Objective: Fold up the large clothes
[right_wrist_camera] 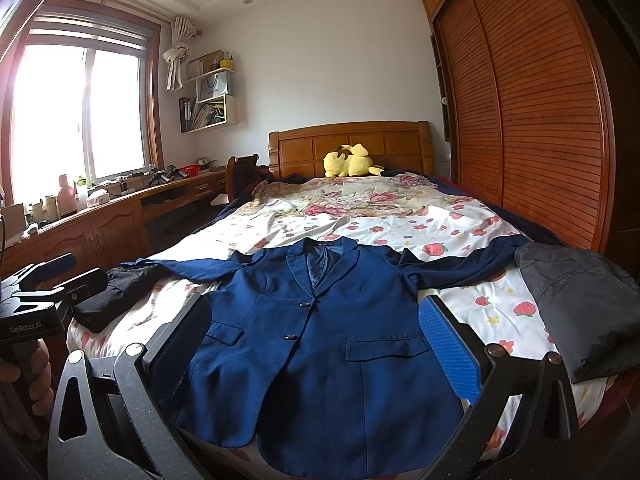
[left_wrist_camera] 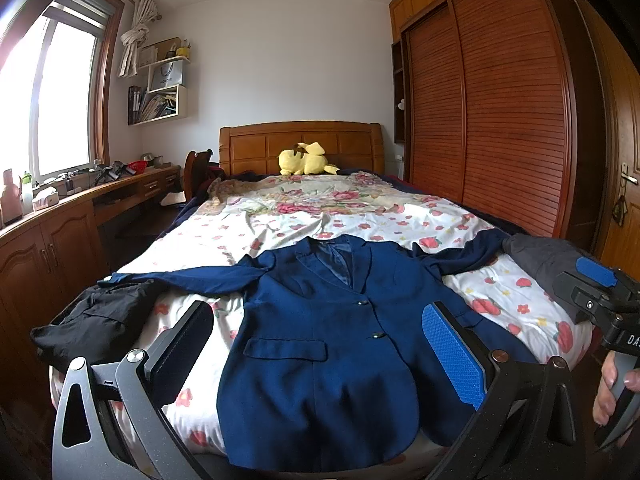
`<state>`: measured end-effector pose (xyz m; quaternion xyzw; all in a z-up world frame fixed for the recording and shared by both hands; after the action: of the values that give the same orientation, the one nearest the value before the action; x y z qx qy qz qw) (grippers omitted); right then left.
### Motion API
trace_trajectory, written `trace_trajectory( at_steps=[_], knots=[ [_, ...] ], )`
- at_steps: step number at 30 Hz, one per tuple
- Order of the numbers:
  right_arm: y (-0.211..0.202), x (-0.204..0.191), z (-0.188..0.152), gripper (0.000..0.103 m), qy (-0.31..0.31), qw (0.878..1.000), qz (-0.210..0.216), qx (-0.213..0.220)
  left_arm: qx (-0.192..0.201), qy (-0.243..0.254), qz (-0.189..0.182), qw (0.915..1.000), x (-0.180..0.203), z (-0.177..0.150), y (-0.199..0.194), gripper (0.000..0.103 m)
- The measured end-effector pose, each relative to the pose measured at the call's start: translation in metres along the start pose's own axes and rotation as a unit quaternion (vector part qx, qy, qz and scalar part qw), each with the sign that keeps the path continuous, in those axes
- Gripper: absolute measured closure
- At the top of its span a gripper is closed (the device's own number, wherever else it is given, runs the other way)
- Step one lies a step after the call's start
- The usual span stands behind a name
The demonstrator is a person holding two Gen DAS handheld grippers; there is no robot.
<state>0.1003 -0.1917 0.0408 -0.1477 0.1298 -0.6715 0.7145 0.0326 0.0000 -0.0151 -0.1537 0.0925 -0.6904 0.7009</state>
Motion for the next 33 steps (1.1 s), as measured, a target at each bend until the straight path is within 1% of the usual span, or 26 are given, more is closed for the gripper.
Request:
trace_trajectory(
  at_steps=[11,15,16,26,30,33],
  knots=[
    [0.001,0.002,0.0,0.0,0.0,1.0,0.002,-0.002,-0.01,-0.004,0.001,0.9999,-0.005,-0.003,0.007,0.0],
    [0.009,-0.007,-0.006,0.0,-0.008,1.0,0.008,-0.008,-0.022,-0.005,0.011,0.9997,-0.011,-0.006,0.02,0.0],
    [0.012,-0.013,-0.013,0.0,-0.009,1.0,0.011,-0.01,-0.026,-0.006,0.014,0.9996,-0.013,-0.008,0.023,0.0],
    [0.067,-0.02,-0.026,0.0,-0.035,0.997,0.05,-0.039,-0.071,-0.017,0.05,0.9961,-0.036,-0.02,0.072,0.0],
    [0.1,-0.029,-0.03,0.0,-0.043,0.994,0.085,-0.053,-0.083,-0.012,0.065,0.9944,-0.043,-0.024,0.089,0.0],
    [0.123,-0.036,-0.031,0.0,-0.052,0.992,0.099,-0.059,-0.094,-0.009,0.072,0.9929,-0.047,-0.028,0.098,0.0]
  ],
)
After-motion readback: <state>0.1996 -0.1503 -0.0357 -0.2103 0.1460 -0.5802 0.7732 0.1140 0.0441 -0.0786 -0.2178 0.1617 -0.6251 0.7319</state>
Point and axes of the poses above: each gripper's, at about its wrist camera, not at the fingertips, and y roughly the way its jaws point, x to its right, z to its top, the point moved 4 cm from there along y, roughly the way its jaws point, and after that the axes turned 5 degrees about -y, right-handed, at the moved point
